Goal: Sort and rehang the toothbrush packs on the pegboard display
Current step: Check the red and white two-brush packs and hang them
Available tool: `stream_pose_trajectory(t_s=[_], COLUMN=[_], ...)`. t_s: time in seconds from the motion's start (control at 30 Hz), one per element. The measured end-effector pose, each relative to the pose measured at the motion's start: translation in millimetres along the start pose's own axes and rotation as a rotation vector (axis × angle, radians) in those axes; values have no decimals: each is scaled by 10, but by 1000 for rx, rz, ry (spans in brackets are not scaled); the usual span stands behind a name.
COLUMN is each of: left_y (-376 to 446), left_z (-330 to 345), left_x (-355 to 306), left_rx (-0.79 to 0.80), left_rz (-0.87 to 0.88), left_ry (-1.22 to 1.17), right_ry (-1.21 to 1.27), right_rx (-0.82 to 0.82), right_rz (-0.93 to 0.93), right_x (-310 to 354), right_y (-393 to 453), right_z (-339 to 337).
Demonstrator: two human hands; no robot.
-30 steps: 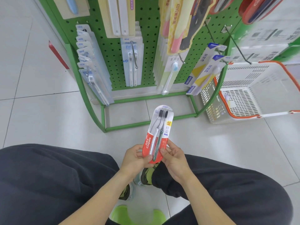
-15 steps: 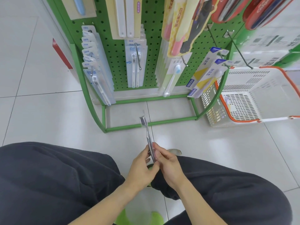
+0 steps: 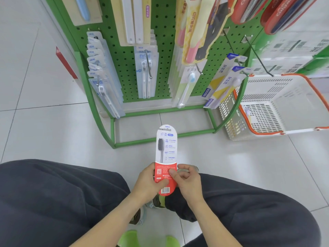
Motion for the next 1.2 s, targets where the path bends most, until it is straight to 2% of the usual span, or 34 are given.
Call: stream_pose_trajectory(t_s=[0.17, 0.3, 0.53, 0.67, 0.73, 0.87, 0.93, 1.1, 1.2], left_y=[24, 46, 66, 84, 90, 64, 54, 96, 80], left_z=[-116, -264, -231, -353, -354, -262, -228, -317, -332], left_x=[-1, -70, -21, -69, -64, -70, -89, -89, -137], left_rx=[100, -22, 10, -138, -138, -42, -3, -100, -56], left_rz=[-1, -2, -91, -73, -94, -134, -146, -79, -13], left_ry=[-7, -65, -78, -90, -112, -160, -160, -158, -173], right_ry=[-51, -120, -109, -128, -163, -172, -140, -89, -152], right_rx=[143, 298, 337, 435, 436, 266, 232, 373, 400], right_rz=[-67, -9, 26, 61, 43, -7, -17, 11, -13], right_x=[45, 26, 147, 135, 119, 154, 171, 166, 143], right_y=[11, -23, -33, -26, -33, -27, -8, -34, -59], right_z=[5, -22, -68, -75, -68, -53, -49, -35, -41])
Point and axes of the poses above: each hand's wrist, its own y-axis towards the middle knuckle, its own z-axis out of the palm, x = y × z, the point moved 2 cm from there along y, towards the middle knuckle, and after that the axes turned 1 degree about x, right-handed, at the moved point
